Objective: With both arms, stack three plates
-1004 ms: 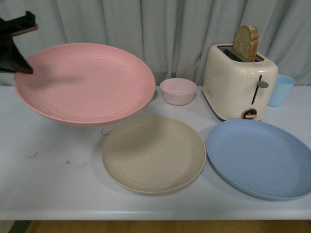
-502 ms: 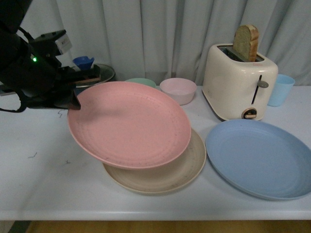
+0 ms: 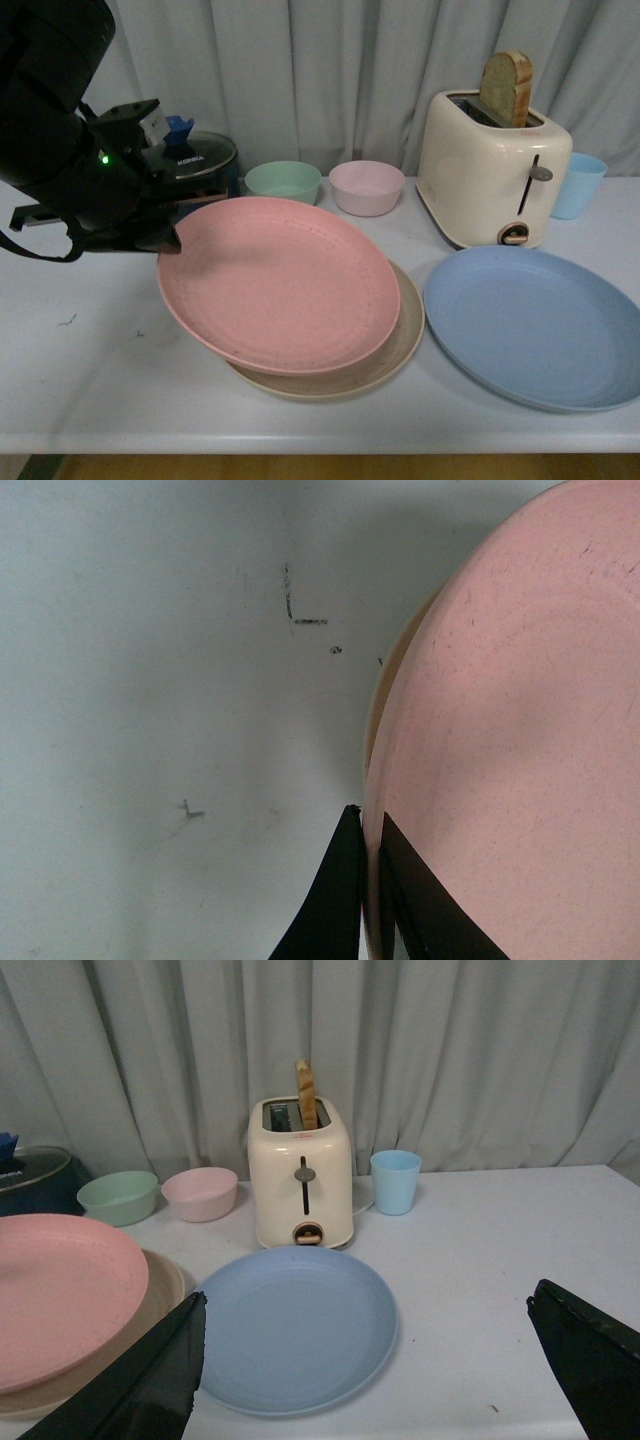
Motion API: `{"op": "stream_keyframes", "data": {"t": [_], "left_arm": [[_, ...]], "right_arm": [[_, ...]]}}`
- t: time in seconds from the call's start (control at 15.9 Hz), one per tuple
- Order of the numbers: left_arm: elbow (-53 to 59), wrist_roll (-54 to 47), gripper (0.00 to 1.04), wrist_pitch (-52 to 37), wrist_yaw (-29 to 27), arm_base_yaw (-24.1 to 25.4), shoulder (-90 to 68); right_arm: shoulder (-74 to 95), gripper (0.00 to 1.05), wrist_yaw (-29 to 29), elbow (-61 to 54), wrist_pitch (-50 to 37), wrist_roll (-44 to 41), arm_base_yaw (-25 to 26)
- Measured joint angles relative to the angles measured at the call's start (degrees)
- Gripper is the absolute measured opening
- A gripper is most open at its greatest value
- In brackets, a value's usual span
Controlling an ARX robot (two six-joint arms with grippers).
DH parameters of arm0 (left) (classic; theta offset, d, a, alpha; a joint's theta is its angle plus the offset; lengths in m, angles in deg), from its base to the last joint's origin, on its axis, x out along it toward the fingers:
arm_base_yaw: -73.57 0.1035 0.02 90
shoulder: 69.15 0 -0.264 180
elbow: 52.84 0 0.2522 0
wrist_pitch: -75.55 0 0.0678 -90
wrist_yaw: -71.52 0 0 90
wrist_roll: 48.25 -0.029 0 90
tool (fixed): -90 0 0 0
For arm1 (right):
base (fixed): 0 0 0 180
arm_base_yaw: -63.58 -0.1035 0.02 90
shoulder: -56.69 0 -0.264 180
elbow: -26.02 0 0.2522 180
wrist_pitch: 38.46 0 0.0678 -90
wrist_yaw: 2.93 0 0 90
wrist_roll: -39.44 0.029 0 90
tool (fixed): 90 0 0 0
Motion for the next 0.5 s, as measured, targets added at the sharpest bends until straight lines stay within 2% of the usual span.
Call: {"op": "stream_keyframes", "data": {"t": [0.5], "left_arm": [[-2.49, 1.70, 0.02, -0.94, -1.90, -3.52, -4.87]], "right_arm": [[0.00, 0.98, 0.00, 0.00, 0.00, 0.00, 0.00]]}}
